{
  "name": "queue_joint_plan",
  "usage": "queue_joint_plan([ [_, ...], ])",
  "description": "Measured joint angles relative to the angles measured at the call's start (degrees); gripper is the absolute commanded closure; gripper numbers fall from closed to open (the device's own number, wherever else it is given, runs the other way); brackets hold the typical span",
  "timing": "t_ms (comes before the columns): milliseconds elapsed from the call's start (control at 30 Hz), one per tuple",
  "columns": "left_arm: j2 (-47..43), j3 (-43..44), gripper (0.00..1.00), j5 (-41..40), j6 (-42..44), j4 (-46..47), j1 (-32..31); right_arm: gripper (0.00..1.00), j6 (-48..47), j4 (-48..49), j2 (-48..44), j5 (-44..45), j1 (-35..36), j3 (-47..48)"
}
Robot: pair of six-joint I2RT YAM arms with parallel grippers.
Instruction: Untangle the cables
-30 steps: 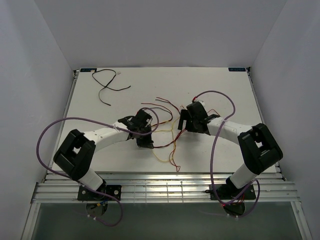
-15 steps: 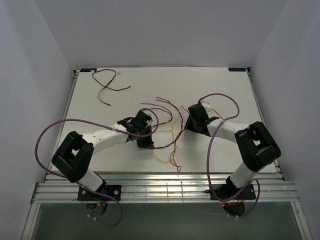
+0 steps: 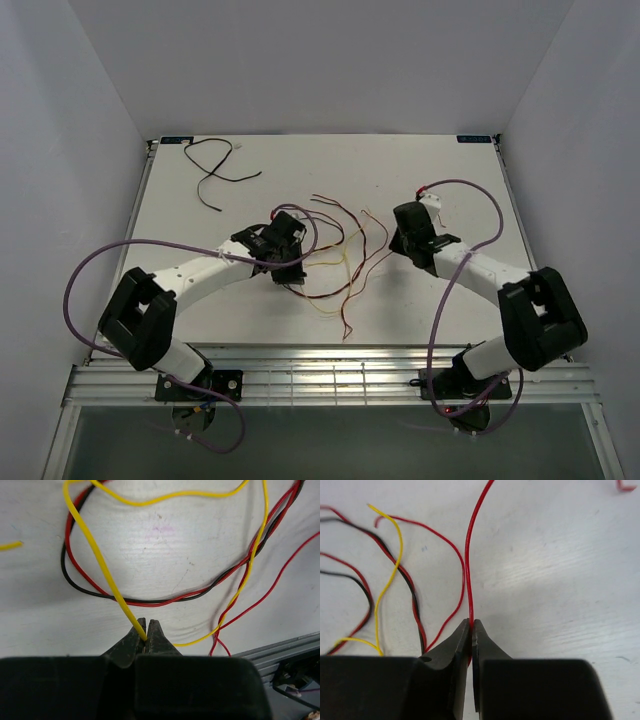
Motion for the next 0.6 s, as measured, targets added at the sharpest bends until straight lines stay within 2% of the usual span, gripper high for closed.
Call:
queue_joint_plan([
  [100, -0.3, 6.6, 1.0, -5.8, 0.7, -3.5, 0.0, 0.92, -2.3, 0.2, -7.6, 1.0, -3.7, 0.0],
  [300, -0.8, 25.3, 1.0, -19.2, 2.8, -8.5, 2.5, 0.92, -7.5, 1.2, -18.7, 3.7, -17.9, 1.5],
  [433, -0.9, 36.5, 1.0, -23.5, 5.6, -9.6, 9.4, 0.92, -12.3, 2.1, -22.1, 5.9, -25.2, 3.8],
  [600, -2.4, 41.1, 1.0, -27.3, 9.7, -8.6, 17.6, 0.92, -17.9, 3.6, -23.4, 7.3, -31.1, 8.5],
])
